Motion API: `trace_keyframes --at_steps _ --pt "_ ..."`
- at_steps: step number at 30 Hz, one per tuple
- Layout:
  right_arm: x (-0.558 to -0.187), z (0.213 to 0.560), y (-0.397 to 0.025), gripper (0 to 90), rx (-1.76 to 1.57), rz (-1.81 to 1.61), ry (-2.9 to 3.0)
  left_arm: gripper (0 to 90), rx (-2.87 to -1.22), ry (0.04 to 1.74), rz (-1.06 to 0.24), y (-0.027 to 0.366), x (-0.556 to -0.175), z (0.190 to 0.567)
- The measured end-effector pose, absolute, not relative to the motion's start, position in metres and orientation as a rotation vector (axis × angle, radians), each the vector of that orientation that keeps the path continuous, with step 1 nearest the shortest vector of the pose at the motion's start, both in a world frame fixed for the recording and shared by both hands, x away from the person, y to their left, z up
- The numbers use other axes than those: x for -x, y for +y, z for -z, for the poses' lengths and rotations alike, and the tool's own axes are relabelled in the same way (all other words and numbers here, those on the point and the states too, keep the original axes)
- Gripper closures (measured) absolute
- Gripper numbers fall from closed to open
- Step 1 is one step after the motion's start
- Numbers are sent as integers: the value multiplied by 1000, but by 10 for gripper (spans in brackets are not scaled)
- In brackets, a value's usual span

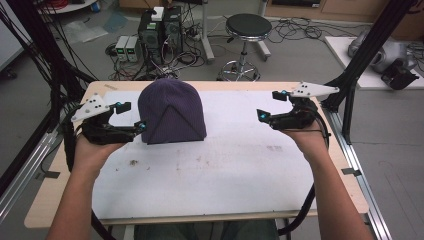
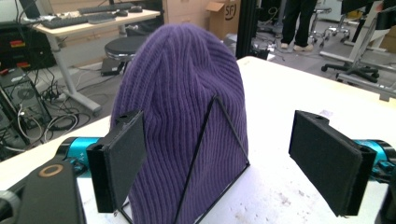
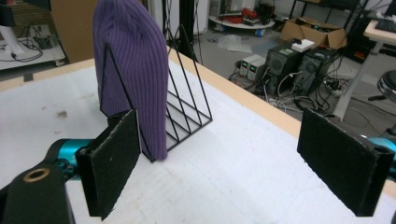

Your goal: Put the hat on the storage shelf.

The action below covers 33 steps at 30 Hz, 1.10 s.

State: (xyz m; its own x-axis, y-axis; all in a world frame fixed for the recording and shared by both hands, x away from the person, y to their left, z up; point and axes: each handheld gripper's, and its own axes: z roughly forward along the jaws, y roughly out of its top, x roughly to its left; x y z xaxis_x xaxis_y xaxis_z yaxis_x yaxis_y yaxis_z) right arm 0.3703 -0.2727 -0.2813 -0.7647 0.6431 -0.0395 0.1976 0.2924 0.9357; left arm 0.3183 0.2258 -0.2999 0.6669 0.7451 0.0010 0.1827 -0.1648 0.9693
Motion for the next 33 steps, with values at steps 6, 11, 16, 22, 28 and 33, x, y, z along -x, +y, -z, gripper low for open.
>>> trace_keyframes --at_steps 6,11,16,22,28,33 --pt "-369 284 -275 128 -754 -1476 2155 196 -1704 767 -591 224 -319 300" --pt "-368 283 -274 128 -749 -1478 2151 198 -1707 771 -596 225 -318 301" --pt "-369 284 -273 128 -753 -1482 2151 199 -1714 776 -590 225 -319 302" --pt "-369 284 -273 128 -754 -1481 2151 201 -1722 770 -586 223 -320 303" --pt "-368 283 -274 128 -770 -1485 2151 201 -1733 764 -579 219 -321 304" --pt "-368 283 -275 129 -769 -1494 2147 201 -1733 768 -579 218 -321 305"
